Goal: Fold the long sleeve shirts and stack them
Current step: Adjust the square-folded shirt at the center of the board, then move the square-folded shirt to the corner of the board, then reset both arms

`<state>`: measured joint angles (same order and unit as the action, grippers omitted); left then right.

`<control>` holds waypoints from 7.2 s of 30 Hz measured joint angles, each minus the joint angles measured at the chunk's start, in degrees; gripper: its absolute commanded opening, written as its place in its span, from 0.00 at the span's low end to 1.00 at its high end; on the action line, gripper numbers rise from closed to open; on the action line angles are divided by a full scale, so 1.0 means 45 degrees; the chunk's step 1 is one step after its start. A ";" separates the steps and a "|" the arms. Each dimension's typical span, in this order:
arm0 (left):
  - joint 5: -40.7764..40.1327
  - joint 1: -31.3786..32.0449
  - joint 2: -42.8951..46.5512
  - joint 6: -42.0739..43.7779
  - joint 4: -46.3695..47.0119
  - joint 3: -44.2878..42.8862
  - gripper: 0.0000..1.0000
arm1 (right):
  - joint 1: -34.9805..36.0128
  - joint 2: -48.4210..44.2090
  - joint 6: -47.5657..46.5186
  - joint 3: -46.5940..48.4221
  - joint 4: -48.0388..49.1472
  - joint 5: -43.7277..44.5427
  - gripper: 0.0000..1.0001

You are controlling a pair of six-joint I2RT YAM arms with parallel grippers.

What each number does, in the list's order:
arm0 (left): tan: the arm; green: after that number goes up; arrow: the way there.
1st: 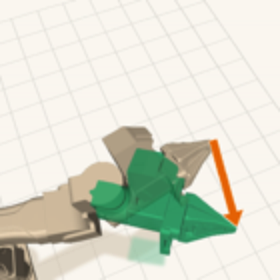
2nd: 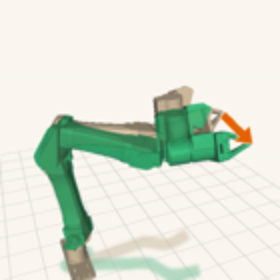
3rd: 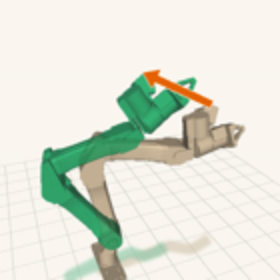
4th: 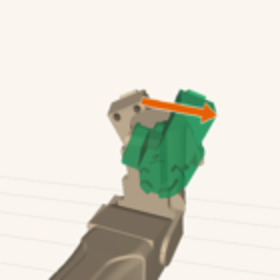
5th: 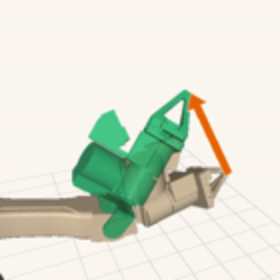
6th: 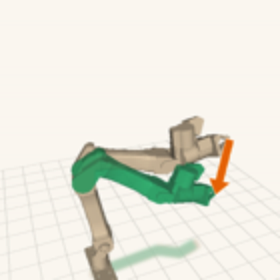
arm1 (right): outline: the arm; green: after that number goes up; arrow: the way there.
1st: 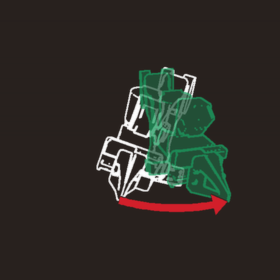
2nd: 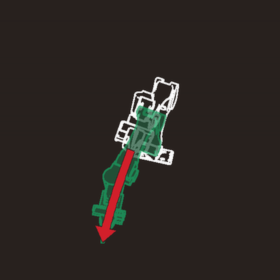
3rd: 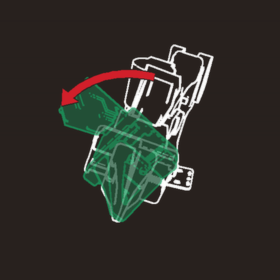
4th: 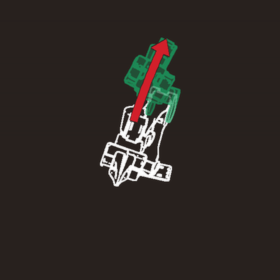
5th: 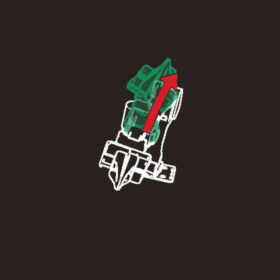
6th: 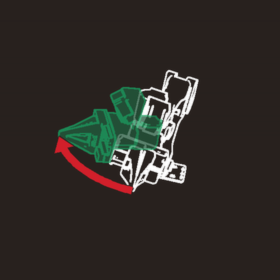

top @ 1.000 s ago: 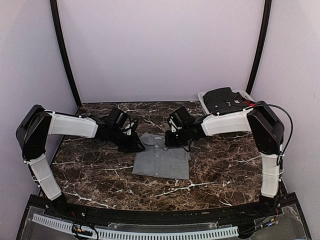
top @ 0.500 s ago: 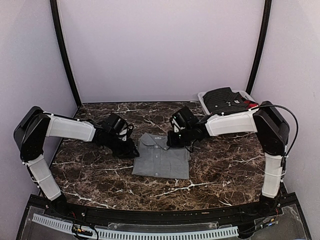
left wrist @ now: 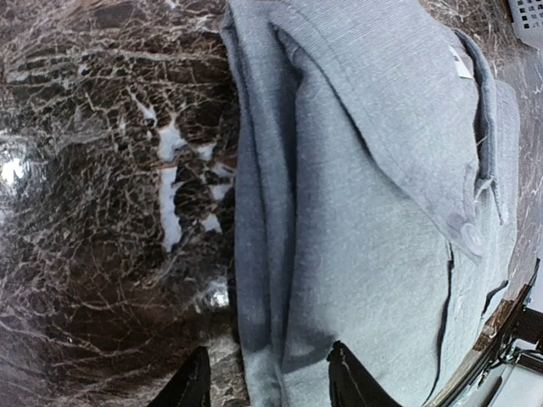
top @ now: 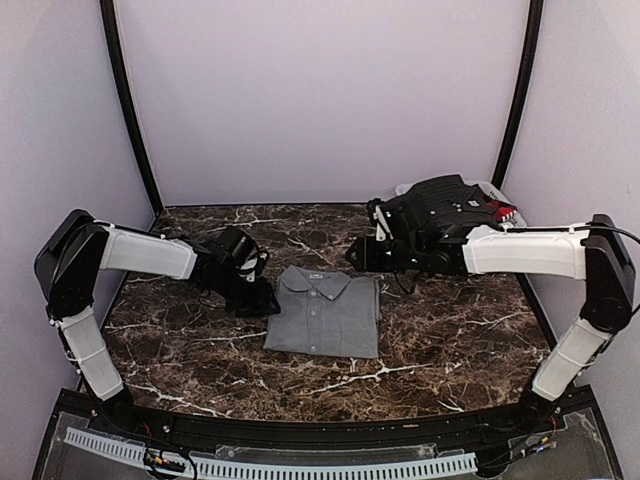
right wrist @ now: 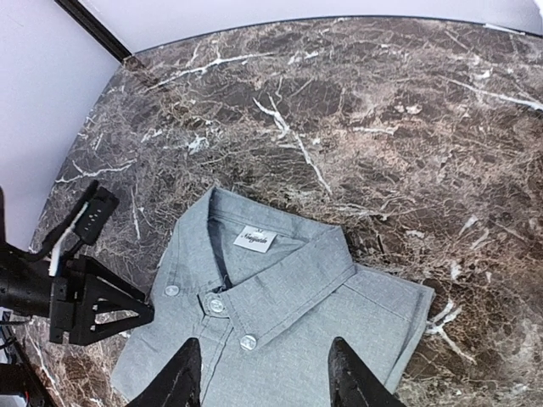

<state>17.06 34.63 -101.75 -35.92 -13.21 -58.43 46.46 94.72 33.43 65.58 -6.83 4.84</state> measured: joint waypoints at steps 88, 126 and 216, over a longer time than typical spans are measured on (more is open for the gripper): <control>-0.3526 -0.1132 -0.1472 0.0160 -0.3147 -0.4522 0.96 | -0.0024 -0.2467 -0.3254 -0.2220 0.3915 0.0758 0.86; -0.2040 -0.2671 0.0529 -0.0165 0.0228 0.0398 0.98 | -0.0024 -0.2963 -0.2642 -0.2516 0.3555 0.0928 0.90; -0.0981 -0.0073 0.3152 0.2443 0.1073 -0.2837 0.99 | -0.0024 -0.5935 -0.1583 -0.3021 0.2244 0.2467 0.99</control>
<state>12.64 34.30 -87.57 -24.93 -8.38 -71.20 46.35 68.01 26.30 51.99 3.27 15.94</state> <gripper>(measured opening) 0.988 0.986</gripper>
